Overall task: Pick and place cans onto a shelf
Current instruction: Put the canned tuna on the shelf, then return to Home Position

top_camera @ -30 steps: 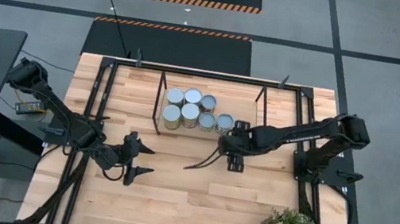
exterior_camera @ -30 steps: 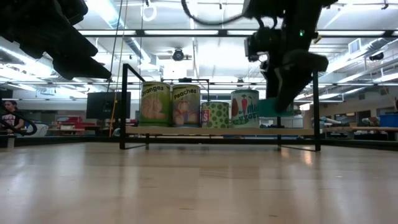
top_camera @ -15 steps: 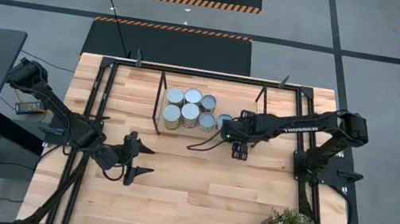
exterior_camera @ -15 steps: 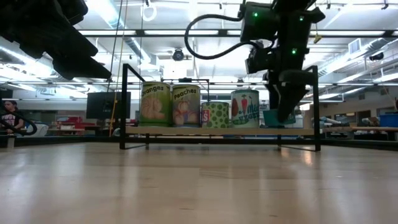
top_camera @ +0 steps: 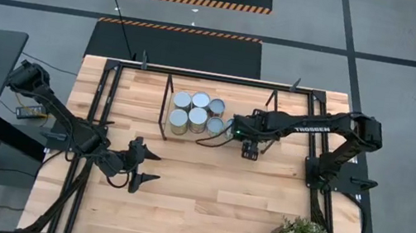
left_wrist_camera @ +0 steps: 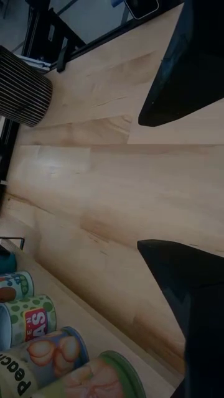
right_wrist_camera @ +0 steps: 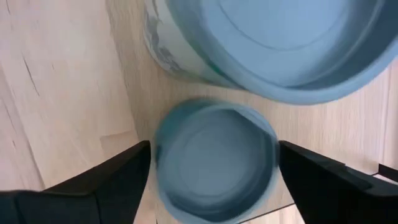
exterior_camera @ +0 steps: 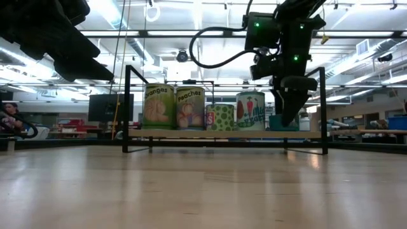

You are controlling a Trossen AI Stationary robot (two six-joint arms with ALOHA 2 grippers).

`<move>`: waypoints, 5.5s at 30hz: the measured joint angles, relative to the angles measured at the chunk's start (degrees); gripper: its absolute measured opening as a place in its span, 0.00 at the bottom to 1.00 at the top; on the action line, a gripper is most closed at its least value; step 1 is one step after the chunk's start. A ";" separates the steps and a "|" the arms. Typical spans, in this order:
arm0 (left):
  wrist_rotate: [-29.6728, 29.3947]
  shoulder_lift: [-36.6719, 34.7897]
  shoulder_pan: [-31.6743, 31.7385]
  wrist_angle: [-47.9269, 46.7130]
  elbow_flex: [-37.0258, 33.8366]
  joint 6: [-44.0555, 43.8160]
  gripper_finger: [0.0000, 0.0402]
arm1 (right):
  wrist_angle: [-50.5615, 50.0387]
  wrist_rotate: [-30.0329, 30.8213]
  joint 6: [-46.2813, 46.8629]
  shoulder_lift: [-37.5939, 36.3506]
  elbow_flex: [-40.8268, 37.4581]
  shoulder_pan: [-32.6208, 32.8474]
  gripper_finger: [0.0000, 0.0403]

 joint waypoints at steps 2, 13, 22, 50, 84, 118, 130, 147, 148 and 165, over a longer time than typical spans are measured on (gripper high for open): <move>0.00 0.00 0.00 0.00 0.00 -0.01 0.79 | -0.33 -0.02 0.00 0.00 0.00 -0.43 0.90; 0.00 0.00 -0.01 0.00 0.00 -0.01 0.79 | -4.16 3.34 0.45 -1.27 3.63 1.39 0.93; -0.01 0.00 -0.02 0.87 0.00 -0.26 0.79 | -3.54 4.85 0.48 -8.97 5.70 1.81 0.93; -6.54 -20.30 2.31 2.66 -3.67 22.60 0.70 | 45.76 0.15 0.16 -51.52 -31.60 9.50 0.92; -4.96 -61.67 7.41 1.21 -22.71 29.94 0.64 | 66.75 0.17 -1.94 -68.02 -51.30 18.03 0.92; -1.70 -62.45 7.34 2.05 -22.80 42.01 0.43 | 67.78 4.98 -2.72 -80.86 -61.02 17.94 0.92; -1.71 -62.45 7.34 2.10 -22.82 41.99 0.43 | 67.97 4.96 -2.97 -80.85 -61.02 17.96 0.92; -1.70 -62.45 7.34 2.10 -22.84 41.97 0.43 | 67.99 4.90 -2.95 -80.85 -61.02 17.96 0.92; -1.71 -62.45 7.33 2.12 -22.84 41.97 0.43 | 68.00 4.90 -2.95 -80.85 -61.02 17.96 0.92; -1.71 -62.45 7.34 2.11 -22.84 41.97 0.43 | 68.00 4.90 -2.95 -80.86 -61.02 17.96 0.92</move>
